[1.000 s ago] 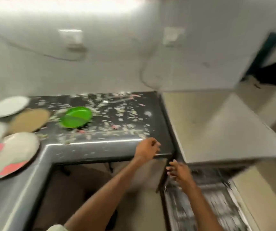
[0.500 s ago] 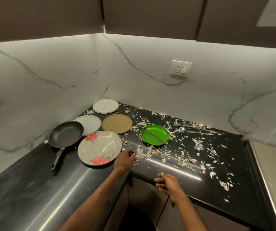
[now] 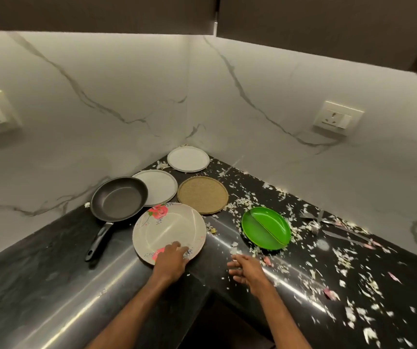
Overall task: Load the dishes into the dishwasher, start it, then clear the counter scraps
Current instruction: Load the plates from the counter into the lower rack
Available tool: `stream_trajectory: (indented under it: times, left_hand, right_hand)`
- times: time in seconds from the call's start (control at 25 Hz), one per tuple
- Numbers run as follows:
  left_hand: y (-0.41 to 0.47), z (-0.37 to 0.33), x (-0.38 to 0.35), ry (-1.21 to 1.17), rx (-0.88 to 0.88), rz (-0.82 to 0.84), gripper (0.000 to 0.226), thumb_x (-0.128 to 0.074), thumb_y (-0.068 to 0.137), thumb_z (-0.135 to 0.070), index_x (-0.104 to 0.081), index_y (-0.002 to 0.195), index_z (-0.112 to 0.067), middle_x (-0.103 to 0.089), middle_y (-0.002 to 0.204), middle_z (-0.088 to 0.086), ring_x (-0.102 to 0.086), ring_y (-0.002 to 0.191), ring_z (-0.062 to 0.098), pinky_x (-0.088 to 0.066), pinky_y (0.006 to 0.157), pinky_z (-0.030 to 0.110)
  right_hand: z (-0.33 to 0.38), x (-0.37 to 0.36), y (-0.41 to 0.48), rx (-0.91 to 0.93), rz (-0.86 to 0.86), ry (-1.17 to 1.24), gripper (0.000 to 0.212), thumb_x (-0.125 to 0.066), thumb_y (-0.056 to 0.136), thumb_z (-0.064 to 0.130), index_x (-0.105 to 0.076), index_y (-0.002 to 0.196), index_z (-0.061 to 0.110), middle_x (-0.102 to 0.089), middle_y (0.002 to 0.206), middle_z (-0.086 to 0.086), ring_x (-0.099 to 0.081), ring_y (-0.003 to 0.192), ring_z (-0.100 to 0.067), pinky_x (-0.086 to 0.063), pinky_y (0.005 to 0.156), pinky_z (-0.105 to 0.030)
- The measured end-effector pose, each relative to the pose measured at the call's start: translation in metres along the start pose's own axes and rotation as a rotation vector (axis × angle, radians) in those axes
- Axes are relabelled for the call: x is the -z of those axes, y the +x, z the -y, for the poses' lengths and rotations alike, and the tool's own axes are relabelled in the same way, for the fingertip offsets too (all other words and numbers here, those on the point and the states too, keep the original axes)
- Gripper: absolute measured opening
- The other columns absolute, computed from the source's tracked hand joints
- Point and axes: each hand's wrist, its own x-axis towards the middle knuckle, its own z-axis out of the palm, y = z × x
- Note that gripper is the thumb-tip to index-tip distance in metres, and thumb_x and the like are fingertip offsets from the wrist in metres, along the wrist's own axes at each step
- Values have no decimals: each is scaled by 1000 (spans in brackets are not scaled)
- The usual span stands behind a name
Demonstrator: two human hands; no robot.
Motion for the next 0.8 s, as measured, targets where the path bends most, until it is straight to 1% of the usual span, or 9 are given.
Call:
stream_trajectory:
  times: [0.12,0.2,0.28,0.36,0.4,0.52,0.56,0.68,0.8]
  left_hand:
    - [13,2,-3,-4,96,-14,45,-35,104,-46,-39,148,-38,-24,161,1,-27,144,24,-28,115,48]
    - [23,0,-3,15,175,27,51,-37,104,-44,-27,153,-38,-11,165,-1,-16,149,26,-24,115,55]
    - [30,-2,-3,28,239,67,59,-42,103,-41,-15,156,-40,-1,166,-4,-7,151,27,-20,116,60]
    - [35,-6,-5,4,285,72,63,-46,102,-40,-13,155,-41,0,166,-6,-5,152,27,-20,116,60]
    - [36,-8,-8,-15,317,66,64,-48,101,-40,-14,155,-42,-1,166,-6,-6,152,26,-21,116,59]
    - [29,-8,-21,-58,405,27,66,-51,99,-42,-15,155,-44,-2,166,-8,-6,152,25,-23,116,59]
    - [27,-7,-24,-74,423,19,66,-51,99,-42,-15,154,-45,-1,166,-9,-5,152,24,-22,117,60]
    - [27,-11,-23,-106,468,18,66,-52,100,-36,-16,155,-44,1,166,-10,-2,153,24,-20,118,60]
    - [29,-20,-18,-127,500,17,70,-57,98,-30,-18,155,-40,-2,166,-6,-2,153,27,-18,121,54]
  right_hand:
    - [44,-9,48,34,72,-34,15,-50,102,16,-63,98,9,-68,86,-10,-60,63,-16,-47,55,-24]
    - [77,-19,78,53,132,-65,16,-47,102,10,-59,92,5,-61,78,-9,-54,57,-14,-42,51,-22]
    - [109,-30,105,84,157,-105,13,-46,102,6,-58,100,2,-56,77,-9,-52,56,-14,-44,49,-22]
    - [134,-39,133,149,107,-247,19,-50,101,9,-59,115,0,-62,95,-14,-63,77,-23,-56,69,-34]
    - [144,-41,146,193,55,-387,23,-53,100,13,-59,120,2,-64,107,-15,-65,91,-26,-56,79,-36]
    - [164,-44,181,321,-93,-735,39,-56,97,17,-52,132,1,-53,134,-18,-52,121,-31,-46,91,-31]
    - [169,-44,191,345,-119,-810,44,-56,96,18,-47,135,1,-45,140,-20,-45,127,-33,-44,96,-34]
    - [184,-52,216,341,-96,-992,60,-56,96,21,-29,146,2,-33,149,-21,-31,136,-35,-41,104,-45]
    - [185,-61,224,353,-108,-1181,73,-62,93,21,-20,150,3,-32,148,-24,-35,134,-36,-45,102,-49]
